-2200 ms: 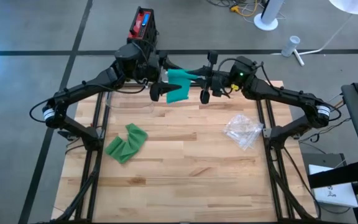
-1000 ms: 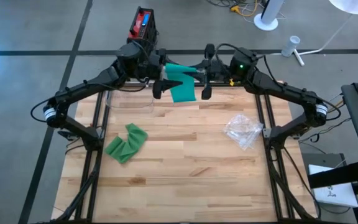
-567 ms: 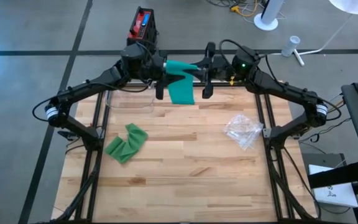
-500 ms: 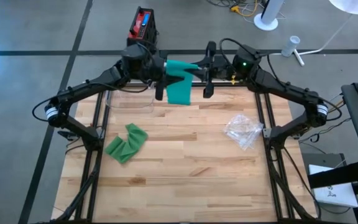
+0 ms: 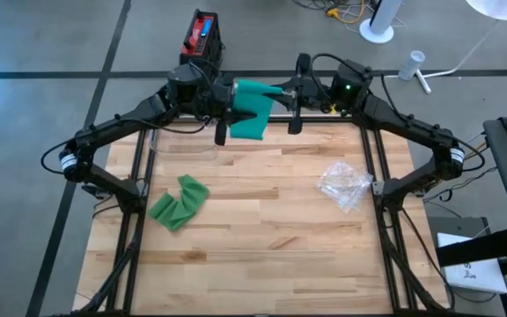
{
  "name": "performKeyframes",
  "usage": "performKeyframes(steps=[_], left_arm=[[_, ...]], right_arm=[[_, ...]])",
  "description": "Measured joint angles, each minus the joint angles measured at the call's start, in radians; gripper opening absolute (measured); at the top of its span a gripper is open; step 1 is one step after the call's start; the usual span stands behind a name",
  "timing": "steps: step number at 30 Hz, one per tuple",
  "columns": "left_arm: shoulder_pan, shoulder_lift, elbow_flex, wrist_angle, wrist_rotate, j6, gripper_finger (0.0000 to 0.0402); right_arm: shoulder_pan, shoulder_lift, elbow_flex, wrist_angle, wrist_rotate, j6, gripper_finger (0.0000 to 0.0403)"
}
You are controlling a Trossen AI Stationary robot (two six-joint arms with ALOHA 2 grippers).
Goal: Roll bandage
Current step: Roll the blue bandage
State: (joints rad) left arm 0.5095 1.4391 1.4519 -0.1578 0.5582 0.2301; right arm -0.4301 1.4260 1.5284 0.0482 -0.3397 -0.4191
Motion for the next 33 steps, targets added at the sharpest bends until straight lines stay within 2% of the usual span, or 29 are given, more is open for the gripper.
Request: performKeyframes(steps=[4,10,14,19,25,33], left_arm=[[0.003,-0.003,0.000,-0.019,-0.005,0.051,0.0096],[0.025,-0.043,0.001,-0.074,-0.077,0.175,0.0202],[0.036,-0.083,0.001,-0.101,-0.064,0.182,0.0267],[0.033,-0.120,0.001,-0.051,-0.016,0.171,0.0331],[0.034,-0.121,0.001,0.033,-0.017,0.085,0.0369],[0.026,-0.082,0.001,0.061,-0.005,-0.070,0.0363]], right_arm=[[0.000,0.000,-0.024,0.037,0.000,-0.027,0.0021],[0.000,-0.003,-0.059,0.027,-0.029,-0.111,0.0021],[0.002,-0.013,-0.071,0.032,-0.057,-0.175,0.0021],[0.002,-0.012,-0.074,0.025,-0.063,-0.288,0.0021],[0.008,0.005,-0.075,0.014,-0.064,-0.436,0.0021],[0.017,0.004,-0.075,0.008,-0.055,-0.586,0.0021]])
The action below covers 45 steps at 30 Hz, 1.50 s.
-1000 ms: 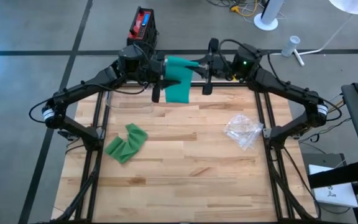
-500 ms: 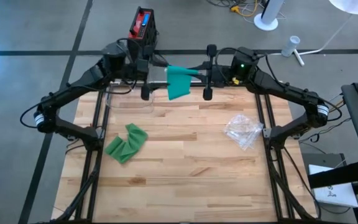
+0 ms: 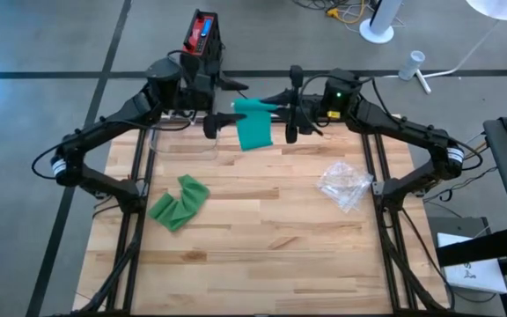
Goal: Roll bandage
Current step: Roll the blue bandage
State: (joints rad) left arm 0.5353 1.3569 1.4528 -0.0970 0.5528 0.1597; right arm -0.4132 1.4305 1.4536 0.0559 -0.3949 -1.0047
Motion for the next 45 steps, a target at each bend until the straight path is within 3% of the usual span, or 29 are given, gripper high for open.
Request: performKeyframes(steps=[6,17,26,35,40,45], left_arm=[[-0.004,0.034,0.000,0.029,0.156,-0.205,0.0351],[-0.005,0.055,0.000,0.102,0.102,-0.453,0.0343],[-0.003,0.056,0.004,0.116,0.061,-0.337,0.0327],[-0.006,0.092,0.006,0.114,0.082,-0.352,0.0327],[-0.006,0.096,0.006,0.087,0.085,-0.352,0.0308],[-0.006,0.096,0.006,0.071,0.084,-0.358,0.0266]], right_arm=[[0.001,0.000,-0.004,-0.015,0.028,-0.103,0.0021],[0.001,0.000,-0.005,-0.017,0.061,-0.234,0.0021],[0.003,0.000,-0.005,-0.061,0.047,-0.192,0.0021],[0.003,0.014,-0.005,-0.054,0.080,-0.249,0.0021],[0.003,0.014,-0.005,-0.051,0.090,-0.296,0.0021],[0.003,0.014,-0.005,-0.045,0.099,-0.342,0.0021]])
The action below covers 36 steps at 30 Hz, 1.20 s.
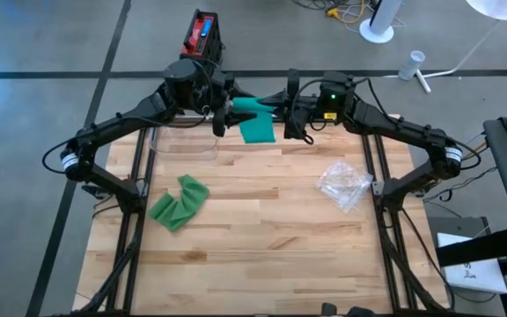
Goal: Roll bandage
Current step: Roll the blue bandage
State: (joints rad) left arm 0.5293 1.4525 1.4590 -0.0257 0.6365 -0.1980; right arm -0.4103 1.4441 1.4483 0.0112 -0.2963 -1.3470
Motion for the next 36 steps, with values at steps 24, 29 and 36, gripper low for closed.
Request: performKeyframes(steps=[24,29,36], left_arm=[[0.004,-0.004,-0.001,-0.002,-0.021,0.231,0.0042],[0.005,-0.005,-0.001,-0.009,-0.025,0.397,0.0039],[-0.001,-0.005,-0.001,-0.002,-0.024,0.502,0.0038]], right_arm=[[0.008,-0.041,0.000,-0.032,-0.087,0.613,0.0188],[0.008,-0.066,0.001,-0.025,-0.099,0.831,0.0254],[-0.022,-0.033,0.001,-0.012,-0.096,1.018,0.0276]])
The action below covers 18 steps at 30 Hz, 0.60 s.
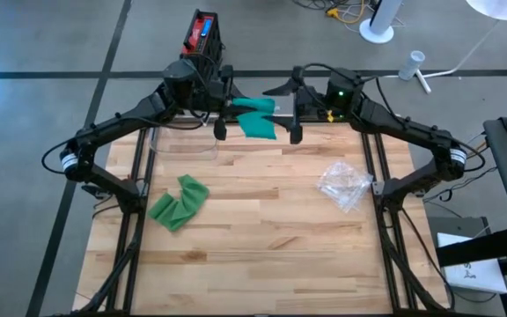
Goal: Roll bandage
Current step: Roll the blue bandage
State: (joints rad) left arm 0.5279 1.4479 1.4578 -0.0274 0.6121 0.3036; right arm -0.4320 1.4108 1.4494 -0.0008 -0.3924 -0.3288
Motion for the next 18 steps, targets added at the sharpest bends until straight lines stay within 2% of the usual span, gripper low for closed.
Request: performKeyframes(steps=[8,18], left_arm=[[0.001,0.000,0.000,-0.003,-0.011,0.016,0.0038],[0.000,0.006,-0.001,0.012,-0.047,0.033,0.0038]], right_arm=[[-0.042,0.020,0.000,0.033,-0.006,0.121,0.0228],[-0.045,0.020,0.000,0.005,0.000,0.096,0.0179]])
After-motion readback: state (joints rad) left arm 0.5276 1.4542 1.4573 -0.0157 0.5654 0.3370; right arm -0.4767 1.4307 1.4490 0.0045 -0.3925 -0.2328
